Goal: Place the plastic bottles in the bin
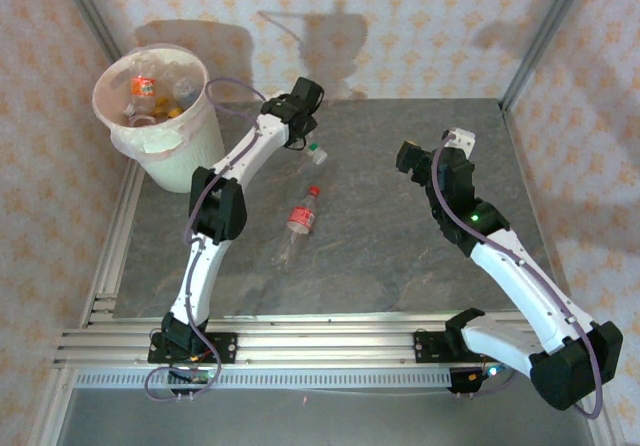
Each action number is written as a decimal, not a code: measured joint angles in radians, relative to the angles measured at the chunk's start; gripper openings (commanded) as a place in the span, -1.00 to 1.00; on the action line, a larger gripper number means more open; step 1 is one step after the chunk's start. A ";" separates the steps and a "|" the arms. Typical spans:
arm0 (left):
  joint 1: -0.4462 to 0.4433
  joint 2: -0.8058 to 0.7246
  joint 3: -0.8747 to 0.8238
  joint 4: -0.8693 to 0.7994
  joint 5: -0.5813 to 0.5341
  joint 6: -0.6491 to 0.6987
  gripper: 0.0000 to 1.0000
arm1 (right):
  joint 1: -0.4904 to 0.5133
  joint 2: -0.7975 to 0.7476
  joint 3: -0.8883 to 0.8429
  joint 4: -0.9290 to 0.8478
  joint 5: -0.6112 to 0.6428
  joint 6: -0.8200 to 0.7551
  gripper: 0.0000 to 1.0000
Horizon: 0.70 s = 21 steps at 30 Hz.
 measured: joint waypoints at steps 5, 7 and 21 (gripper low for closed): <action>-0.037 -0.058 -0.014 0.019 -0.008 0.056 -0.20 | 0.000 -0.007 -0.020 0.031 -0.043 -0.008 0.98; -0.040 -0.071 -0.022 0.019 -0.008 0.067 -0.20 | 0.000 -0.014 -0.031 0.046 -0.067 -0.017 0.98; -0.092 -0.238 -0.126 0.019 -0.004 0.127 -0.22 | 0.002 -0.040 -0.045 0.134 -0.355 -0.102 0.98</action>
